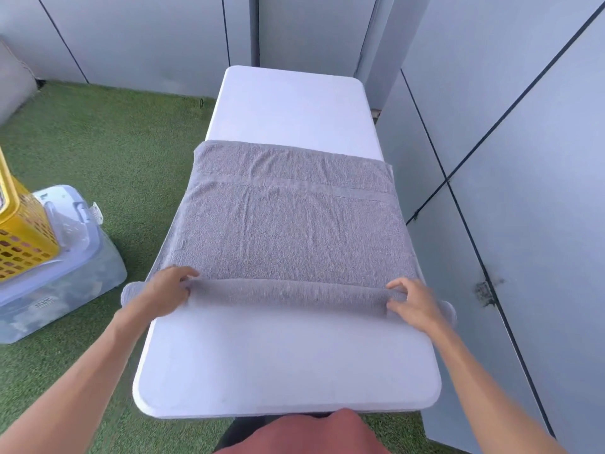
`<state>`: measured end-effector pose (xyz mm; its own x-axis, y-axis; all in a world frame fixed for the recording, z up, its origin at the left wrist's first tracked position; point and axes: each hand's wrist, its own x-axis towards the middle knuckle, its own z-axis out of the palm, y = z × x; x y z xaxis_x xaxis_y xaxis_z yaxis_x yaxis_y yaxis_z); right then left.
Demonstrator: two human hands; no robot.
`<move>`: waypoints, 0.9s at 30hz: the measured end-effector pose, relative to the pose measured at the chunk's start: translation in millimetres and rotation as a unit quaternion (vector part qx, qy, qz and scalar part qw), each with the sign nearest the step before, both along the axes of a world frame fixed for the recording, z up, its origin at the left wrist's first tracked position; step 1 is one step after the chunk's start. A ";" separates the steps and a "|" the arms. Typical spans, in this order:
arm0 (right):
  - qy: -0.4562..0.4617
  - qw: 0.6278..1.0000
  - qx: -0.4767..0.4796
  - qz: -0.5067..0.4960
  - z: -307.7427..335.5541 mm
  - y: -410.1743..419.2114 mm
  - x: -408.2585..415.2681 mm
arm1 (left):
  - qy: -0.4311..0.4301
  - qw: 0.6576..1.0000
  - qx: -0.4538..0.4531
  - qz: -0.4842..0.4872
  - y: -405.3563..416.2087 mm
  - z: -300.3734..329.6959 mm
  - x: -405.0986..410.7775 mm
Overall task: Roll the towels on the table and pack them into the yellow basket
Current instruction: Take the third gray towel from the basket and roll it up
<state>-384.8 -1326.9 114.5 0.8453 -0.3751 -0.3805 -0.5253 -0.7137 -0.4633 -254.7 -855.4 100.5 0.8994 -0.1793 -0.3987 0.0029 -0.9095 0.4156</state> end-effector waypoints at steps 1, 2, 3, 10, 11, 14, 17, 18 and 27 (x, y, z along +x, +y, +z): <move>-0.053 0.997 -0.063 -0.005 -3.7 4.7 -3.0 | -0.059 0.998 0.010 0.018 -2.1 0.9 -3.3; -0.097 0.987 -0.125 -0.001 -8.1 9.8 -8.0 | -0.134 0.990 0.035 0.023 -3.8 0.1 -10.1; -0.130 0.975 -0.178 0.014 -13.9 15.4 -14.1 | -0.205 0.977 0.063 0.014 -5.9 -0.9 -20.0; -0.089 0.951 -0.270 0.121 -41.2 20.8 -38.7 | -0.245 0.962 0.100 -0.065 -14.1 -46.8 -76.2; -0.083 0.952 -0.269 0.122 -39.4 20.4 -35.5 | -0.236 0.965 0.097 -0.065 -14.7 -47.2 -70.2; -0.087 0.953 -0.270 0.107 -35.3 19.9 -24.4 | -0.238 0.965 0.092 -0.056 -17.7 -37.1 -44.7; -0.087 0.954 -0.260 0.117 -32.3 18.5 -25.2 | -0.194 0.975 0.089 -0.059 -13.9 -28.2 -27.6; -0.080 0.957 -0.250 0.123 -30.5 17.6 -28.8 | -0.167 0.980 0.091 -0.065 -12.2 -24.9 -26.6; 0.048 0.995 0.078 0.028 8.3 -8.6 -6.3 | 0.017 0.999 -0.044 -0.014 5.9 9.0 1.0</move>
